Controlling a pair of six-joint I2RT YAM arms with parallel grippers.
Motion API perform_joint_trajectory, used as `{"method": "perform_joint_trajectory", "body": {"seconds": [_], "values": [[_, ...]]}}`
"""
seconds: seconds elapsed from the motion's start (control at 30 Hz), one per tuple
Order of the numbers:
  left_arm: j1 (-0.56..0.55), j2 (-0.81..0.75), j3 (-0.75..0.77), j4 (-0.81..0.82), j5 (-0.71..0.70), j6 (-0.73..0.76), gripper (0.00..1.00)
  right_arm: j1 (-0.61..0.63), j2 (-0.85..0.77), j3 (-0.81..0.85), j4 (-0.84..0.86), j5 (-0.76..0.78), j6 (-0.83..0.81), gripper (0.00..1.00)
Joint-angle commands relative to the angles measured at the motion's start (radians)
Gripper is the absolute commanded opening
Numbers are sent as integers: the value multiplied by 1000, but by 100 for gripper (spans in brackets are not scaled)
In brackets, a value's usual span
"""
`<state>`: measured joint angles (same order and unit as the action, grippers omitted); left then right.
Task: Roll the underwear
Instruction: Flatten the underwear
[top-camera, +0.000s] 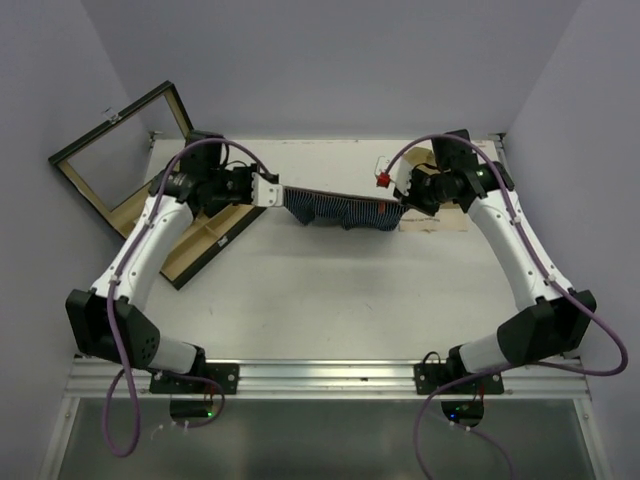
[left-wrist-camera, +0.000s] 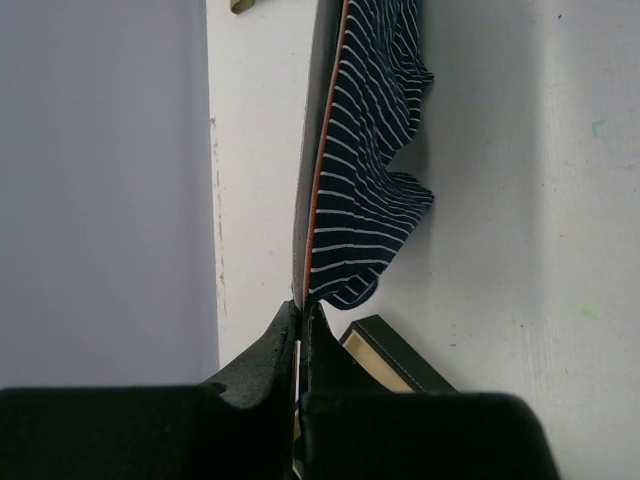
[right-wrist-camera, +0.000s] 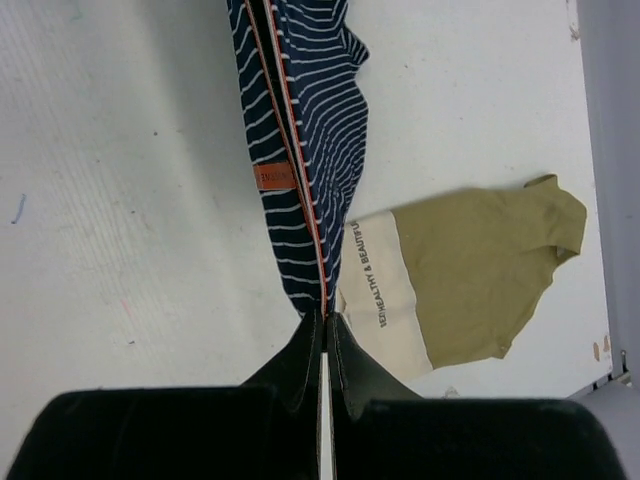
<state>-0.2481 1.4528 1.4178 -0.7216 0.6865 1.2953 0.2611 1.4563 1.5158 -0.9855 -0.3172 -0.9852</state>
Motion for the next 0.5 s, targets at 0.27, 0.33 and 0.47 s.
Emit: {"method": "perform_joint_trajectory", "body": {"seconds": [0.27,0.33,0.47], "values": [[13,-406,-174,-171,143,-128,0,113,-272,-85,-218,-65,23,0],[13,-451,-192,-180,159,-201,0,115,-301,-57,-255,-101,59,0],[13,-528,-246,-170,180,-253,0,115,-292,-45,-254,-85,79,0]]}}
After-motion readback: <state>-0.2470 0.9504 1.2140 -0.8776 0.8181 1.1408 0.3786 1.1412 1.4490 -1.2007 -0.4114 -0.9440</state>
